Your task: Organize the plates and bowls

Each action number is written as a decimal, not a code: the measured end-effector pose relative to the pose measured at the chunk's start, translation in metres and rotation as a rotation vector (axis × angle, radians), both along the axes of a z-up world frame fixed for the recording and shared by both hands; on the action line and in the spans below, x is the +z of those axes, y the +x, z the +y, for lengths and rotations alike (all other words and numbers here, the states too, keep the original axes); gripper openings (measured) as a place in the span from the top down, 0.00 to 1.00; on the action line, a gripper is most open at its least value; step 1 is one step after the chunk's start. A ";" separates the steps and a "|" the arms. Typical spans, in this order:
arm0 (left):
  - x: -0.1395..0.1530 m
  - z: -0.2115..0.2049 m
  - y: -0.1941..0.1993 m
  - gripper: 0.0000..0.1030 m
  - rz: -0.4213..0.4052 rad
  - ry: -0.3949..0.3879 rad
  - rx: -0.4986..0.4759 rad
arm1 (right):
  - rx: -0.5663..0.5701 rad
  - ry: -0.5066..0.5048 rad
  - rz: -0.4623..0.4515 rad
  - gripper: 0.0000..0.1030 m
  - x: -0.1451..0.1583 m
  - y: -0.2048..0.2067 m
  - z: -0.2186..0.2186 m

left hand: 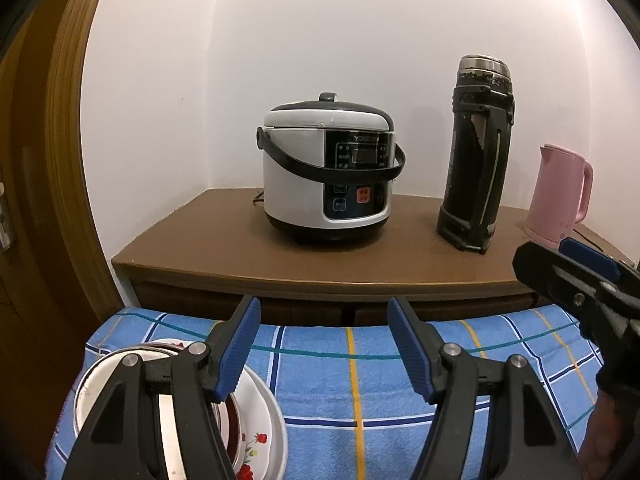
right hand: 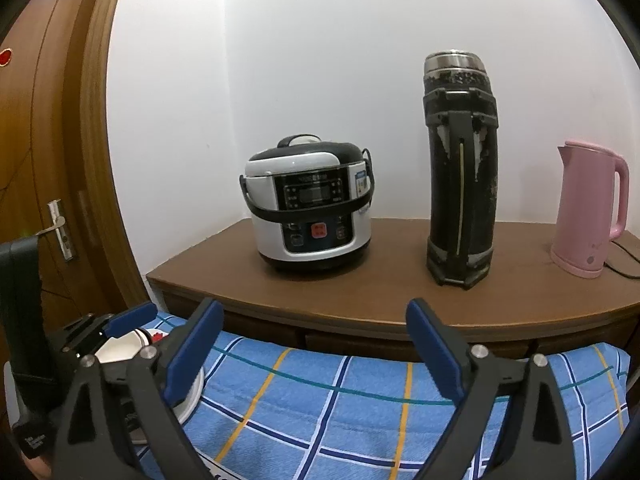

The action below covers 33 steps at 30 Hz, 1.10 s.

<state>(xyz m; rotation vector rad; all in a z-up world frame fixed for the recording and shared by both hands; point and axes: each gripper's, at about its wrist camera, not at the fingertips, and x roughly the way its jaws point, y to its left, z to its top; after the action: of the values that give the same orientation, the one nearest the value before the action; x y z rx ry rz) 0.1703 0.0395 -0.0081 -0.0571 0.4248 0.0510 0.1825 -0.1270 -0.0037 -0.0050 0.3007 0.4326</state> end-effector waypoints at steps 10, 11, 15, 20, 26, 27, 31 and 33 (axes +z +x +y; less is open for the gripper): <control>-0.002 -0.002 -0.002 0.33 -0.010 -0.002 -0.020 | -0.029 -0.012 0.000 0.08 -0.002 0.004 -0.001; -0.002 -0.001 -0.002 0.33 -0.012 -0.004 -0.017 | -0.030 -0.012 0.001 0.08 -0.002 0.005 -0.001; -0.001 0.001 -0.002 0.33 -0.015 -0.010 -0.010 | -0.034 -0.019 -0.002 0.08 -0.003 0.005 0.000; -0.001 -0.001 -0.002 0.33 -0.015 -0.004 -0.013 | -0.041 -0.017 -0.012 0.08 -0.002 0.004 -0.001; 0.000 -0.003 -0.002 0.33 -0.004 0.010 -0.013 | -0.051 -0.030 -0.032 0.08 -0.001 0.002 -0.001; -0.001 -0.003 -0.002 0.33 0.000 0.008 -0.019 | -0.052 -0.031 -0.033 0.08 0.000 0.002 -0.001; 0.000 -0.005 -0.002 0.33 0.003 0.015 -0.035 | -0.054 -0.035 -0.040 0.08 0.001 0.001 -0.001; 0.001 -0.006 -0.004 0.33 -0.001 0.015 -0.043 | -0.055 -0.038 -0.042 0.08 0.001 0.001 -0.001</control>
<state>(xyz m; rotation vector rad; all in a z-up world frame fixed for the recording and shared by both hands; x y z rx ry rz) 0.1667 0.0337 -0.0073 -0.0338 0.4244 0.0118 0.1831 -0.1278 -0.0023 -0.0424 0.2665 0.3714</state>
